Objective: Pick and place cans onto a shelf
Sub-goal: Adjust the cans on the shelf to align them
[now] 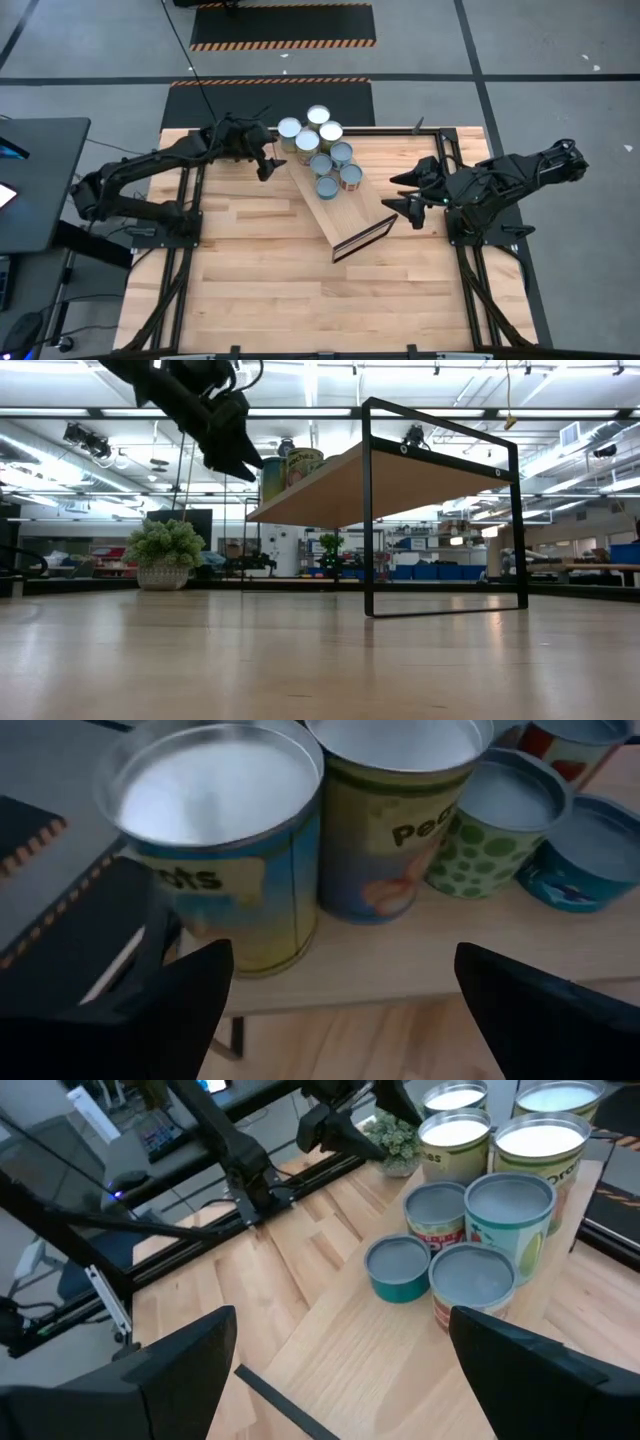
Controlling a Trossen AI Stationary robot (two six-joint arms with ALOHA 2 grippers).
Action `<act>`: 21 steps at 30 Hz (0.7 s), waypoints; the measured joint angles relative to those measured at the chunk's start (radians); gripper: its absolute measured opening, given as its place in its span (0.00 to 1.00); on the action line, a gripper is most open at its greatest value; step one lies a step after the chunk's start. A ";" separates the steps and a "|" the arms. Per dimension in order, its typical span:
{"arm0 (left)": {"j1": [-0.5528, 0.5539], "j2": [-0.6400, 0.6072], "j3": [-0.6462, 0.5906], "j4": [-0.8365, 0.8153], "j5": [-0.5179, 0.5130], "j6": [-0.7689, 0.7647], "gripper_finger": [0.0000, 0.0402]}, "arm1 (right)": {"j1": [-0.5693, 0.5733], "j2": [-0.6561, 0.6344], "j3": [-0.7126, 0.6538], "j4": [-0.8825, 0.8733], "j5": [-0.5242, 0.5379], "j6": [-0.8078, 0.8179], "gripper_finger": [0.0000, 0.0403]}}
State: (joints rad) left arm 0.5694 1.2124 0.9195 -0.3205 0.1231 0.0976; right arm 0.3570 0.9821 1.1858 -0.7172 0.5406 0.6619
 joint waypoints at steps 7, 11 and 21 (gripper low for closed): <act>0.013 0.050 0.000 0.034 0.015 0.010 0.97 | -0.015 0.000 0.000 0.014 0.002 0.020 0.93; 0.012 0.051 0.000 0.059 0.016 0.020 0.97 | -0.015 0.000 0.000 0.014 0.025 0.020 0.93; 0.012 0.051 0.000 0.102 0.014 0.020 0.97 | -0.028 0.000 0.001 0.015 0.042 0.020 0.93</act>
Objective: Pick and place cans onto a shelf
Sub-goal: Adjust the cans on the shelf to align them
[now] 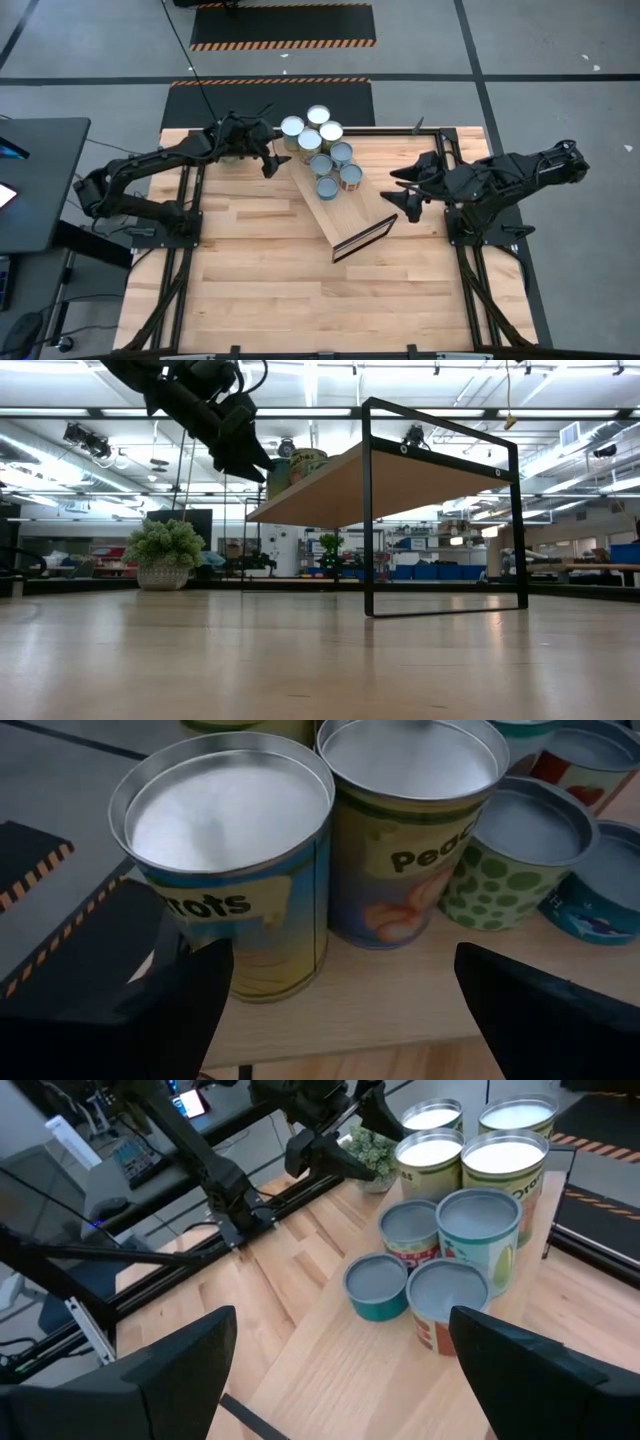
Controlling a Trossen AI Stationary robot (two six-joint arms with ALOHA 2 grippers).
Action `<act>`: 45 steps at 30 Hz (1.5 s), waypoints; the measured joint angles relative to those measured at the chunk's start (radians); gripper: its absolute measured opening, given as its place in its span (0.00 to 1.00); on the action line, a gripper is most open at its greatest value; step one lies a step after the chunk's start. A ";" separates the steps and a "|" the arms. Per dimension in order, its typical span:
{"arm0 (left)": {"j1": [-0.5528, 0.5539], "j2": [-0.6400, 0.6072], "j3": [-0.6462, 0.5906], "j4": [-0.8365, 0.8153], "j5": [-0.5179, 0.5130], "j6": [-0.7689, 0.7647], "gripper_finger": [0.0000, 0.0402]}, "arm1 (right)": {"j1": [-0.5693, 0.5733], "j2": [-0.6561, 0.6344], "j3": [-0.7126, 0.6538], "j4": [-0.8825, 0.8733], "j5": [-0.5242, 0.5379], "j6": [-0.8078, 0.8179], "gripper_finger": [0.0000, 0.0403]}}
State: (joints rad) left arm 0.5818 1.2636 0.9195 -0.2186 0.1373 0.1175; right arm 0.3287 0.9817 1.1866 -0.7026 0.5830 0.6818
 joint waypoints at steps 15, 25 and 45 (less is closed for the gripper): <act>-0.002 0.000 0.000 0.051 -0.195 0.004 0.97 | -0.023 0.000 0.000 0.022 0.000 -0.002 0.93; -0.003 0.000 0.000 0.050 -0.392 0.033 0.97 | -0.025 0.001 0.000 0.020 0.013 -0.002 0.93; -0.003 0.000 0.000 0.057 -0.407 -0.023 0.97 | -0.542 0.236 0.004 0.063 -0.065 -0.055 0.86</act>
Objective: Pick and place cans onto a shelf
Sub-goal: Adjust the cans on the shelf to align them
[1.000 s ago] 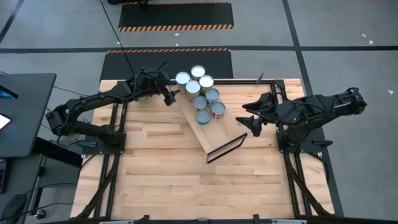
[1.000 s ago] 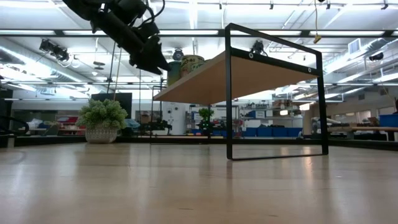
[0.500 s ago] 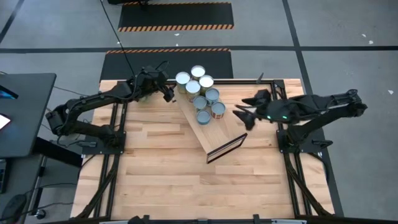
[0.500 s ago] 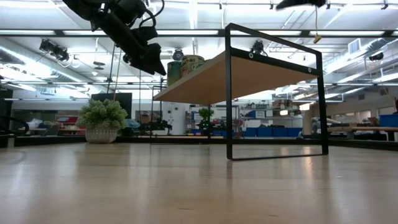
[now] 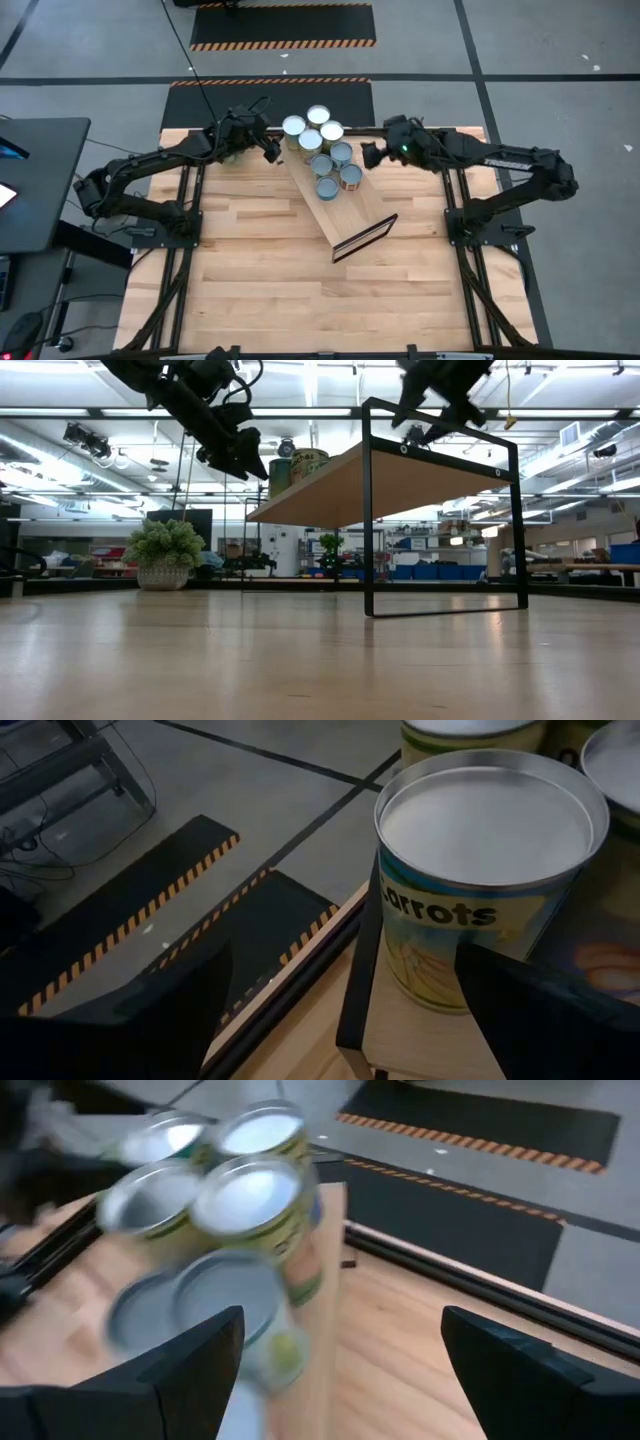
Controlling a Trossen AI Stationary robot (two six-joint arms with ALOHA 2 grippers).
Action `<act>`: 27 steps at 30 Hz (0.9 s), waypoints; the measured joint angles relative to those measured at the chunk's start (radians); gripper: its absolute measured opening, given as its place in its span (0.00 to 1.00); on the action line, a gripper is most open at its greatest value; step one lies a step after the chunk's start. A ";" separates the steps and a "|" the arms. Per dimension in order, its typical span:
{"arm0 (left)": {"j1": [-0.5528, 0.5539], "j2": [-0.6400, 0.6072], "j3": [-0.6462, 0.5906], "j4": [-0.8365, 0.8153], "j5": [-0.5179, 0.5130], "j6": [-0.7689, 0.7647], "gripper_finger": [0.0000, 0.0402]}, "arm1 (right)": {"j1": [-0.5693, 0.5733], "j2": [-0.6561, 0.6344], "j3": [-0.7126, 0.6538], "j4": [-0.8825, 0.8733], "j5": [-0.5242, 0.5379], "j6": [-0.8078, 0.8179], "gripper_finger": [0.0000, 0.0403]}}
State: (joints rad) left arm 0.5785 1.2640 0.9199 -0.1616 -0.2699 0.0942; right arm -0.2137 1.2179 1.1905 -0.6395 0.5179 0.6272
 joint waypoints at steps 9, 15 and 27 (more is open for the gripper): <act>0.000 0.000 0.000 0.048 -0.004 -0.077 0.97 | -0.236 0.131 0.079 0.018 -0.219 -0.056 0.86; 0.000 0.000 0.000 0.043 -0.024 -0.076 0.97 | -0.330 0.241 0.137 0.018 -0.346 -0.139 0.86; 0.001 0.000 0.000 0.037 -0.045 -0.075 0.97 | -0.400 0.399 0.249 0.064 -0.512 -0.264 0.86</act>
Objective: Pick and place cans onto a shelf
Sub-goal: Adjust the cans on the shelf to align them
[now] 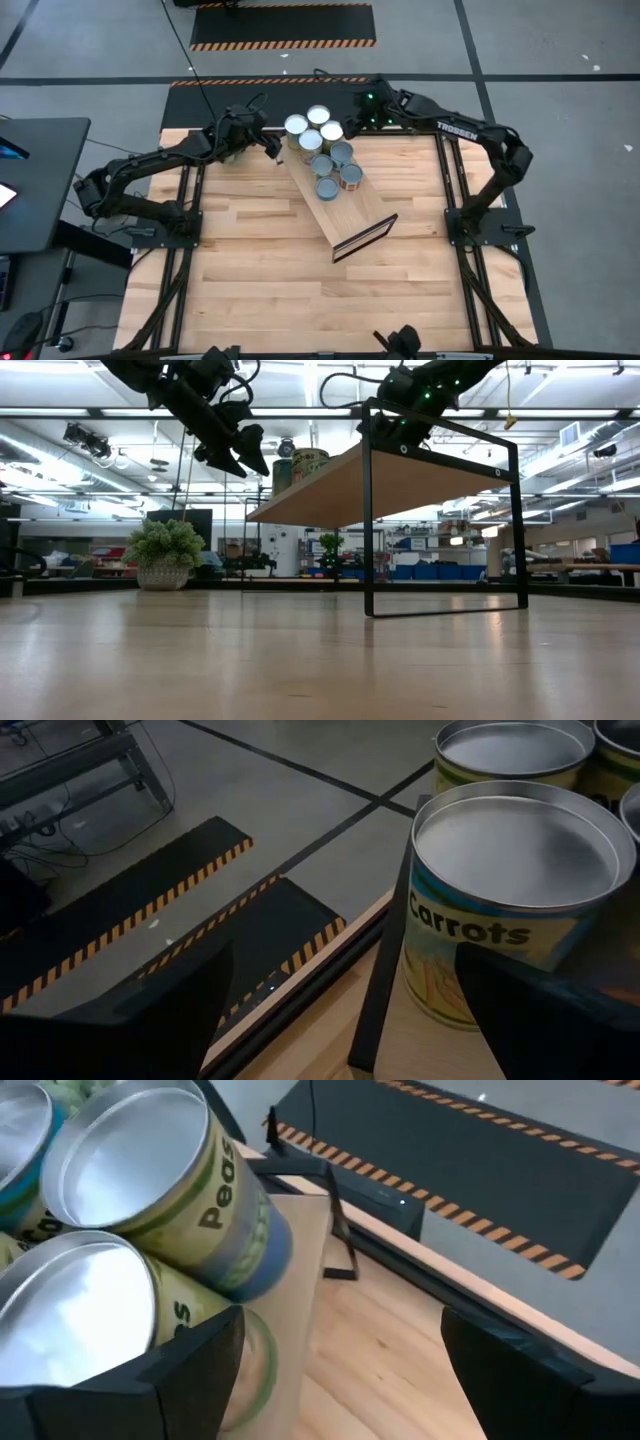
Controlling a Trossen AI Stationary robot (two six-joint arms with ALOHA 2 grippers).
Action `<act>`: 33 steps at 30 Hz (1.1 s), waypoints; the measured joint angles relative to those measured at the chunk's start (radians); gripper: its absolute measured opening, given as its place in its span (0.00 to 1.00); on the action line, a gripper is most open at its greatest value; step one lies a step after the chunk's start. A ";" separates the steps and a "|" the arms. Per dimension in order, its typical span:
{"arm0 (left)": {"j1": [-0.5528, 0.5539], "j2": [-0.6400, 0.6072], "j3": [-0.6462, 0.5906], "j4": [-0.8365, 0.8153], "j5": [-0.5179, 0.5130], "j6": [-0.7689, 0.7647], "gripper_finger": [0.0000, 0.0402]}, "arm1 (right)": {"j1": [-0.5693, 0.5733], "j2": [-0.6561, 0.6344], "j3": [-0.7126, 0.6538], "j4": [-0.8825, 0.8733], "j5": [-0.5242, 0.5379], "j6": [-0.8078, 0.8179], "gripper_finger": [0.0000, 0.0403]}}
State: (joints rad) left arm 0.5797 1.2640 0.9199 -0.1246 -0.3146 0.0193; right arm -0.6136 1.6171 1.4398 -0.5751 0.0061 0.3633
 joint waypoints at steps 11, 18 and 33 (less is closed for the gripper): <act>0.000 0.000 0.000 0.000 0.000 0.001 0.97 | 0.011 0.019 0.018 0.006 -0.038 -0.007 0.86; 0.000 -0.001 0.000 0.000 0.000 0.003 0.97 | 0.015 0.019 0.018 0.023 -0.057 -0.004 0.86; 0.000 -0.001 0.000 0.000 0.000 -0.004 0.97 | 0.019 0.019 0.018 0.094 0.097 -0.012 0.86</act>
State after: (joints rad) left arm 0.5797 1.2633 0.9199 -0.1241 -0.3145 0.0150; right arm -0.5946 1.6360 1.4578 -0.4806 0.1034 0.3515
